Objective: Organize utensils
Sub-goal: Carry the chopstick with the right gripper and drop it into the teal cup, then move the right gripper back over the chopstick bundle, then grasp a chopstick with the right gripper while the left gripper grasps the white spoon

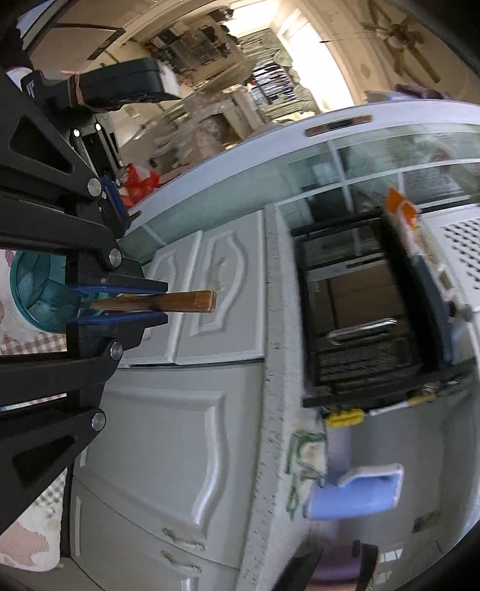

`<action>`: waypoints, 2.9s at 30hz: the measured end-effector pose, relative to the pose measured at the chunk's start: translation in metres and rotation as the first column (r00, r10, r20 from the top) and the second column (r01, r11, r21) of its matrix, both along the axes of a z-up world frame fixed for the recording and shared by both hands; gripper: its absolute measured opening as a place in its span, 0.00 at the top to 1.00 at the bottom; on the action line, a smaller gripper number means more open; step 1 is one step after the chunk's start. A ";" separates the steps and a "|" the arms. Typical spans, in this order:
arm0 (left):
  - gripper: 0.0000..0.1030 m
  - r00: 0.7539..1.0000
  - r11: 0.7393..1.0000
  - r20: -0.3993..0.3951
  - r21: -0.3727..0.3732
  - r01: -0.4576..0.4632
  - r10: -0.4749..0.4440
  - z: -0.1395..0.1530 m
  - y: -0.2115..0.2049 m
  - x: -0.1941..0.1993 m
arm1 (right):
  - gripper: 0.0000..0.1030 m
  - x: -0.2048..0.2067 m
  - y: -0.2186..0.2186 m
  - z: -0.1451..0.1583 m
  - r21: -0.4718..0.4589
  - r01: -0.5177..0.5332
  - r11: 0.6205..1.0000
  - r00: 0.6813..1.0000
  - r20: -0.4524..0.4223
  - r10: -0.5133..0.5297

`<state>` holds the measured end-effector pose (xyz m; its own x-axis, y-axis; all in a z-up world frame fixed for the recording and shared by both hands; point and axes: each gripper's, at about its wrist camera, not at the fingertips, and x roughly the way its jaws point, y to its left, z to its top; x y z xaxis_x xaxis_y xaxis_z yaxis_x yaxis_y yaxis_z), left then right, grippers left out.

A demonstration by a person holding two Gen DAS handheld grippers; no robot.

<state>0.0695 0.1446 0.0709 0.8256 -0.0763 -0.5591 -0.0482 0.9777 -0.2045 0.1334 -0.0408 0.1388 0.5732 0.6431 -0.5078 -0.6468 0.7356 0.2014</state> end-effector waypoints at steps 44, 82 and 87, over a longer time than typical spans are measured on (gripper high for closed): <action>0.28 0.998 0.998 0.048 -0.041 0.045 -0.043 0.021 -0.066 -0.065 | 0.39 -0.064 -0.105 -0.031 -0.073 0.208 0.975 0.977 -0.036 -0.211; 0.23 0.932 0.955 -0.215 -0.004 0.296 -0.290 -0.085 -0.193 -0.038 | 0.56 -0.045 -0.238 -0.168 -0.222 0.375 0.900 0.873 -0.241 -0.424; 0.42 0.917 0.953 -0.272 -0.011 0.301 -0.293 -0.111 -0.193 -0.026 | 0.66 -0.017 -0.224 -0.203 -0.257 0.334 0.907 0.867 -0.294 -0.403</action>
